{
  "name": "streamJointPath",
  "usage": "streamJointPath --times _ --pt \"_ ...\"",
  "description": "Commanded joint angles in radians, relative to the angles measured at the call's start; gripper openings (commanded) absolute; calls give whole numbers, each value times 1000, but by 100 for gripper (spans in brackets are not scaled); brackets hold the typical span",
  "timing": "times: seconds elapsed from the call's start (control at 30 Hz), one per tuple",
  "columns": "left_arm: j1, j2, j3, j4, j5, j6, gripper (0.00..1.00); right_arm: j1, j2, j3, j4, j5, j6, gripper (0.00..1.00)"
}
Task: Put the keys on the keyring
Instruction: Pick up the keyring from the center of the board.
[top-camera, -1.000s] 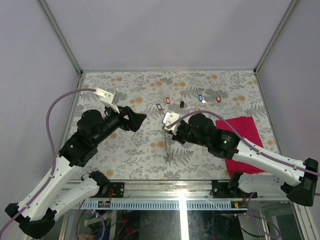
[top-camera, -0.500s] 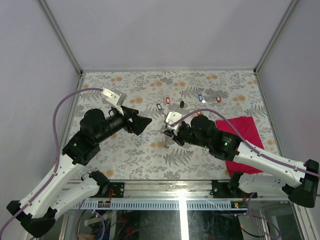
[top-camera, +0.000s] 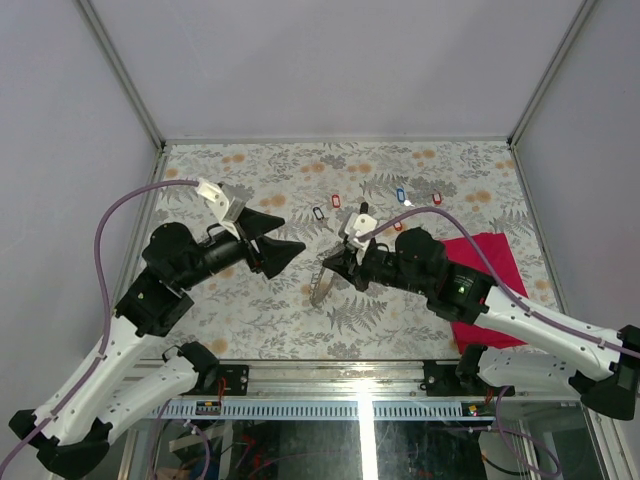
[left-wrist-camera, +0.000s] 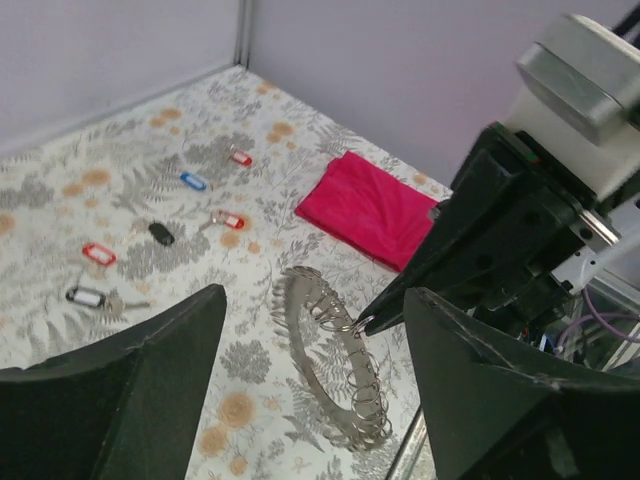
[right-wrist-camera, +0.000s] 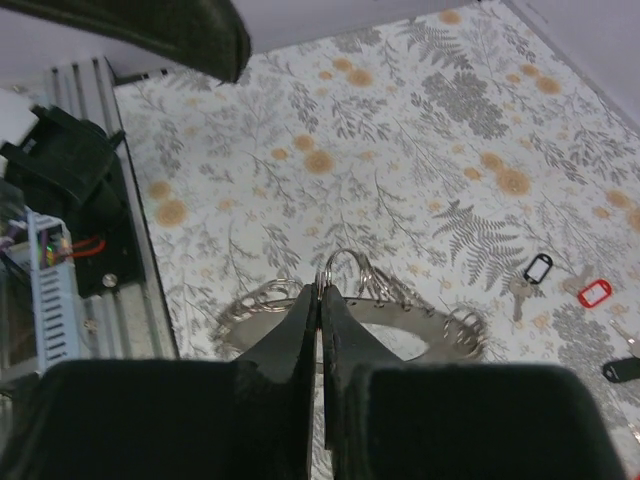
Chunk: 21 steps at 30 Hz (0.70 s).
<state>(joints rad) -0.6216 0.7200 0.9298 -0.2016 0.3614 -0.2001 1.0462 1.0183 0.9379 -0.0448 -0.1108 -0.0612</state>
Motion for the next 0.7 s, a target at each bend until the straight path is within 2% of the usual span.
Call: streamJointPath --times 0.0,0.13,0.3,0.47,0.67 --pt "2 -23 45 115 140 44 69 -28 -52 63 168 -95 118 0" --pt "2 -32 52 138 211 38 61 -67 -70 49 257 -205 171 0" --pt "2 -35 68 159 298 21 53 -71 -100 40 326 -260 184 0" --pt "2 -31 85 178 387 3 41 -71 -112 39 371 -252 226 0" --pt "2 -30 84 178 432 -8 28 -70 -100 64 335 -173 270 0"
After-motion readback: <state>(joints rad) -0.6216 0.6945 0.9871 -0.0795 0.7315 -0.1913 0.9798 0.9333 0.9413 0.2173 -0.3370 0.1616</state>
